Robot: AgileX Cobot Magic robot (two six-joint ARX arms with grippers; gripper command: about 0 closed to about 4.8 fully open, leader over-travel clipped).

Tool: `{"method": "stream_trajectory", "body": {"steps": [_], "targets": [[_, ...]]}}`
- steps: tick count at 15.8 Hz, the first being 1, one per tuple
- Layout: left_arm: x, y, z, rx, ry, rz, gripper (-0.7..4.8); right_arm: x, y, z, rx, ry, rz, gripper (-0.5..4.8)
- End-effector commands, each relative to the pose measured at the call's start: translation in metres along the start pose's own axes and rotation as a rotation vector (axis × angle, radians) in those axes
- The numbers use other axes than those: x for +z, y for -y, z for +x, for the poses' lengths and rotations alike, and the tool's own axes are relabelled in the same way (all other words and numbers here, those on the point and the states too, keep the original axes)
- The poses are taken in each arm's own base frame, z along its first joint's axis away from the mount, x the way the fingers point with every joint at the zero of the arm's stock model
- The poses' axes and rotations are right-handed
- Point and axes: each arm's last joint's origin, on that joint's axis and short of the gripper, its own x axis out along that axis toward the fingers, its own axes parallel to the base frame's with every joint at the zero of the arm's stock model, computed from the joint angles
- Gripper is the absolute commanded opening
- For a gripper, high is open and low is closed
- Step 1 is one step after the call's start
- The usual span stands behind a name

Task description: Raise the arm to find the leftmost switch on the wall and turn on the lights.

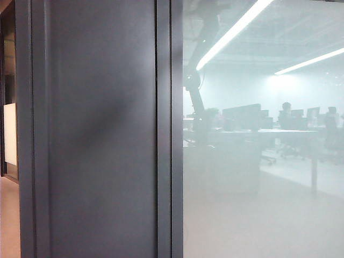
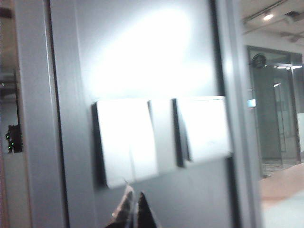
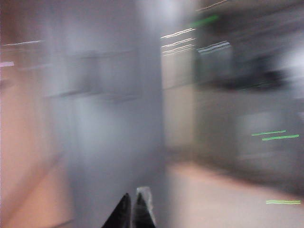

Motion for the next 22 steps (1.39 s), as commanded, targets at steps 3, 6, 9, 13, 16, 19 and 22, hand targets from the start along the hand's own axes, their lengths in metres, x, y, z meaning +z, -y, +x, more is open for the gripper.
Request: {"method": "stream_trajectory", "body": {"steps": [3, 6, 9, 13, 16, 19, 22], "targets": [[-0.005, -0.004, 0.033, -0.045, 0.015, -0.02, -0.05, 0.008, -0.002, 0.006, 0.195, -0.002, 0.062, 0.22], [-0.015, -0.001, 0.044, -0.041, -0.002, 0.013, -0.06, 0.009, -0.003, 0.005, 0.198, 0.006, 0.066, 0.22], [-0.011, -0.001, 0.044, 0.018, 0.043, 0.093, -0.06, 0.01, -0.003, 0.005, 0.199, 0.009, 0.062, 0.22], [-0.023, -0.006, 0.059, 0.059, 0.056, 0.099, -0.05, 0.01, -0.003, 0.005, 0.201, 0.012, 0.063, 0.22], [-0.037, -0.01, 0.073, 0.046, 0.014, 0.083, -0.06, 0.01, -0.004, 0.004, 0.204, 0.01, 0.08, 0.22], [-0.05, -0.013, 0.082, 0.054, -0.003, 0.079, -0.06, 0.01, -0.004, 0.004, 0.204, 0.008, 0.086, 0.22], [-0.057, -0.015, 0.088, 0.066, -0.001, 0.08, -0.06, 0.01, -0.004, 0.004, 0.204, 0.009, 0.085, 0.22]]}}
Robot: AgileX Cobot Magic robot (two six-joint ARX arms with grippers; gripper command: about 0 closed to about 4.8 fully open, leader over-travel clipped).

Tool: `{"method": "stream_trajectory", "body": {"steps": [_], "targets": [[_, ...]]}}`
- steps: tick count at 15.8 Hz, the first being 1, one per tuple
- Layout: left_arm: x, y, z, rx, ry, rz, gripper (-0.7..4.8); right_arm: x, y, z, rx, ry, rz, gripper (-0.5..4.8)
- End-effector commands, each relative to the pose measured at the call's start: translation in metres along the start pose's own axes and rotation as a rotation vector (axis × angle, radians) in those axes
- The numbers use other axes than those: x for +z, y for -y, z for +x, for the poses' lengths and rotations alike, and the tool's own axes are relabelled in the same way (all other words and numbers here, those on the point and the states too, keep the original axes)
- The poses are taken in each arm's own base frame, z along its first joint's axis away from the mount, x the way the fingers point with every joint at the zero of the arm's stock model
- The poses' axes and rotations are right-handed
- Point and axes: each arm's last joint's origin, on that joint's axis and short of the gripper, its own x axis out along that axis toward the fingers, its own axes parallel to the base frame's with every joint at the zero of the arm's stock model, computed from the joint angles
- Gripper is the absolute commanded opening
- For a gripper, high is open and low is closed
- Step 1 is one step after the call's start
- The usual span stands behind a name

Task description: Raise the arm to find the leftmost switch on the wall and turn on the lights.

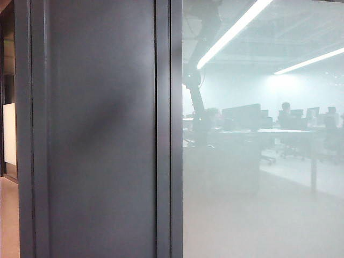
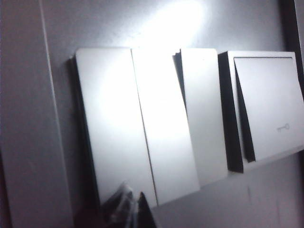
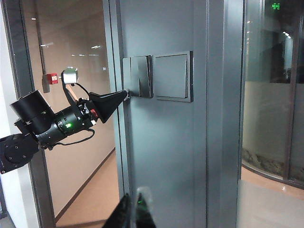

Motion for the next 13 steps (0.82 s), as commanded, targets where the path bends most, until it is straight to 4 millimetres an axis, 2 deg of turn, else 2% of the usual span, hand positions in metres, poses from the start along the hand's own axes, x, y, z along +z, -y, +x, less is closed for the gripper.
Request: {"method": "stream_trajectory", "body": {"steps": [1, 5, 7, 13], "targets": [[-0.003, -0.002, 0.006, 0.042, 0.026, 0.006, -0.06, 0.003, -0.003, -0.001, 0.009, 0.011, -0.012, 0.22], [-0.006, -0.002, 0.007, 0.042, 0.016, 0.003, -0.05, 0.003, -0.003, -0.001, 0.009, 0.012, -0.014, 0.22], [0.007, 0.0, -0.003, 0.036, 0.017, -0.027, -0.05, 0.003, -0.003, -0.001, 0.009, 0.012, -0.014, 0.22], [0.059, 0.012, -0.07, 0.032, -0.09, -0.043, -0.05, 0.004, -0.005, -0.003, 0.004, 0.012, -0.015, 0.22]]}}
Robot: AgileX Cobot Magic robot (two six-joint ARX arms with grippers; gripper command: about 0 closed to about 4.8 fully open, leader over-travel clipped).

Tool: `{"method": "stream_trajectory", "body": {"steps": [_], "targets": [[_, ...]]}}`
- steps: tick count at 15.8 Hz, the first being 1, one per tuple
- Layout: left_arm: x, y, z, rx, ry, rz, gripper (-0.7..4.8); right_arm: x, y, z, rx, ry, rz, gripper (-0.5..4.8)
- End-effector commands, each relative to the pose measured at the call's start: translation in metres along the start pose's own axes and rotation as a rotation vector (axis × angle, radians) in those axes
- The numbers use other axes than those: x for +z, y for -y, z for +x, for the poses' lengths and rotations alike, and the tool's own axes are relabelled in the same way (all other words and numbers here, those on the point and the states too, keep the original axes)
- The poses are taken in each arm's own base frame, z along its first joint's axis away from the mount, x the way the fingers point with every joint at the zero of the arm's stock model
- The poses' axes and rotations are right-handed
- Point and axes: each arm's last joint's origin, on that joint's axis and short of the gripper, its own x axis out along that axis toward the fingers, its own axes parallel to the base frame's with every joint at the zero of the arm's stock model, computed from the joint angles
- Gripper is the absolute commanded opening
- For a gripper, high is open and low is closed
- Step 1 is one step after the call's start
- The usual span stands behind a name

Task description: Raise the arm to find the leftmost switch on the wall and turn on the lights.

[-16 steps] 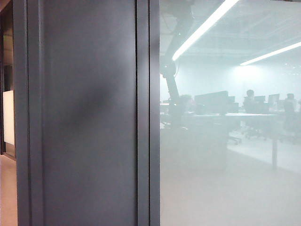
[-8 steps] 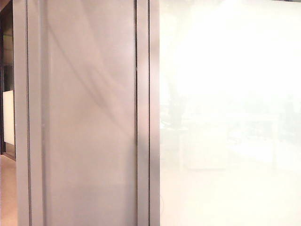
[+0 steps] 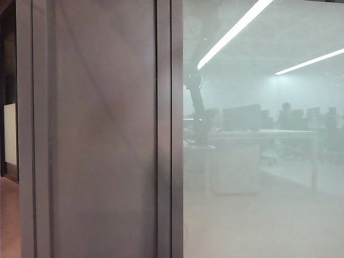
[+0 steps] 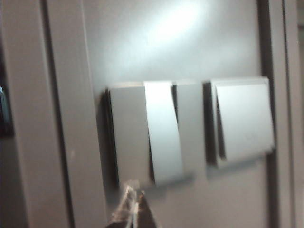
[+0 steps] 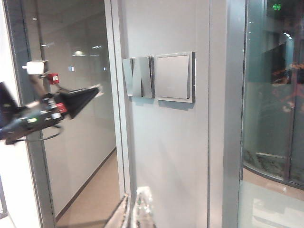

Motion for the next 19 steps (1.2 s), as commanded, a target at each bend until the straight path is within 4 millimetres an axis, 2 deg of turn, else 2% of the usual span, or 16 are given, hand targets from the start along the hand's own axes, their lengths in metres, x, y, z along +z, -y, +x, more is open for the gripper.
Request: {"method": "stream_trajectory", "body": {"steps": [1, 3, 4, 6, 8, 10, 12, 15, 17, 19], "targets": [[0.024, 0.008, -0.044, -0.002, -0.014, -0.002, -0.05, 0.005, -0.012, -0.007, 0.001, 0.014, -0.023, 0.22], [0.032, 0.014, -0.073, -0.002, -0.008, 0.0, -0.05, 0.007, -0.024, -0.015, -0.006, 0.014, -0.037, 0.22], [0.033, 0.018, -0.092, -0.001, 0.001, -0.002, -0.05, 0.006, -0.031, -0.022, -0.065, 0.0, -0.061, 0.22], [0.029, 0.025, -0.128, 0.004, 0.026, -0.019, -0.05, -0.004, -0.045, -0.041, -0.302, -0.066, -0.127, 0.22], [0.021, 0.032, -0.161, 0.014, 0.044, -0.02, -0.05, -0.016, -0.06, -0.057, -0.409, -0.12, -0.152, 0.22], [-0.001, 0.039, -0.196, 0.056, 0.039, -0.021, -0.05, -0.034, -0.077, -0.077, -0.493, -0.104, -0.164, 0.22], [-0.02, 0.042, -0.205, 0.06, -0.007, -0.023, -0.05, -0.05, -0.082, -0.086, -0.518, -0.126, -0.142, 0.22], [-0.068, 0.045, -0.206, 0.065, -0.135, -0.112, -0.05, -0.091, -0.089, -0.105, -0.603, -0.199, -0.083, 0.22], [-0.098, 0.046, -0.204, 0.069, -0.176, -0.21, -0.05, -0.116, -0.093, -0.115, -0.607, -0.211, -0.075, 0.22], [-0.128, 0.047, -0.203, 0.071, -0.21, -0.258, -0.05, -0.141, -0.094, -0.126, -0.689, -0.205, -0.084, 0.22]]}}
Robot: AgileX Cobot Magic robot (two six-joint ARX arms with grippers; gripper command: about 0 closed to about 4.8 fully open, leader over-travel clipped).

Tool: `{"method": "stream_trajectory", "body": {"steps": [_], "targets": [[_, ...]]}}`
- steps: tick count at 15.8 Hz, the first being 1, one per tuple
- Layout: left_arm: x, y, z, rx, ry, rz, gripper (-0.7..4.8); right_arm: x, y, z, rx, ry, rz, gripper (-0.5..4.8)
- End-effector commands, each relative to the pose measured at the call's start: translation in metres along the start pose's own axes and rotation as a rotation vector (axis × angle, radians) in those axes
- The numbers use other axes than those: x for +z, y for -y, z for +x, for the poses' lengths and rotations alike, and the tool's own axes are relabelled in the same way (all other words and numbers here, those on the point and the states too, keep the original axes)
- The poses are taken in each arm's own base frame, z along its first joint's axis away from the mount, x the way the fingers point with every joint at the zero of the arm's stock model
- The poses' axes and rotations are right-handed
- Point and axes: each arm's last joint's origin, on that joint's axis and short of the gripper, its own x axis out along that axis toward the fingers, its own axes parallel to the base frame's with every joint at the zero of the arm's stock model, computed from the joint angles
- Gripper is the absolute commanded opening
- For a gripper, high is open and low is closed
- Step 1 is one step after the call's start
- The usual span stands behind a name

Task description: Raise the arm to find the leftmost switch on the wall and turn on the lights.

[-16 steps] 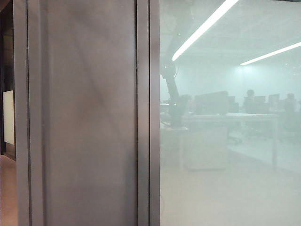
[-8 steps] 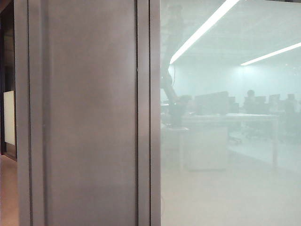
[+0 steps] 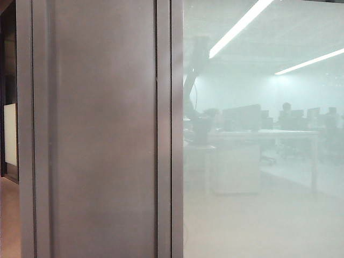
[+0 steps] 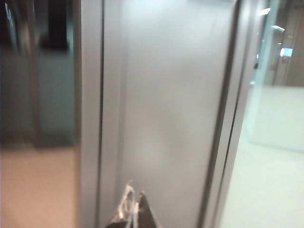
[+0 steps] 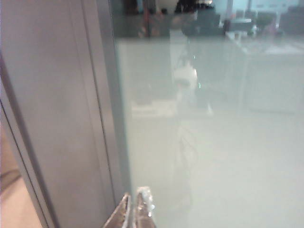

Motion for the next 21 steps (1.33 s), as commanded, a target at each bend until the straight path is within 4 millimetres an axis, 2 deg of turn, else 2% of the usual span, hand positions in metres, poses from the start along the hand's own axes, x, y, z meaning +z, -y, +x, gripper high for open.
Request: {"method": "stream_trajectory", "body": {"steps": [1, 4, 7, 9, 13, 16, 18, 21], "targets": [[-0.033, -0.004, 0.007, -0.006, -0.019, -0.075, -0.05, -0.033, 0.003, -0.004, -0.11, 0.018, -0.006, 0.22], [-0.065, -0.008, 0.011, -0.034, -0.035, -0.086, -0.05, -0.067, 0.006, -0.008, -0.182, 0.06, -0.013, 0.22], [-0.09, -0.011, 0.016, -0.064, -0.01, -0.082, -0.05, -0.081, 0.017, 0.011, -0.278, 0.077, 0.049, 0.22], [-0.1, -0.012, 0.018, -0.066, -0.012, -0.082, -0.05, -0.087, 0.023, 0.02, -0.355, 0.136, 0.041, 0.22], [-0.125, -0.016, 0.023, -0.056, 0.002, -0.075, -0.05, -0.116, 0.036, 0.043, -0.412, 0.178, 0.024, 0.22], [-0.146, -0.022, 0.024, 0.061, -0.016, -0.077, -0.05, -0.157, 0.046, 0.063, -0.416, 0.133, 0.032, 0.22], [-0.155, -0.024, 0.024, 0.123, -0.012, -0.074, -0.05, -0.171, 0.051, 0.068, -0.481, 0.164, 0.032, 0.22], [-0.164, -0.025, 0.023, 0.111, 0.035, -0.018, -0.05, -0.178, 0.054, 0.069, -0.564, 0.179, 0.036, 0.22]]}}
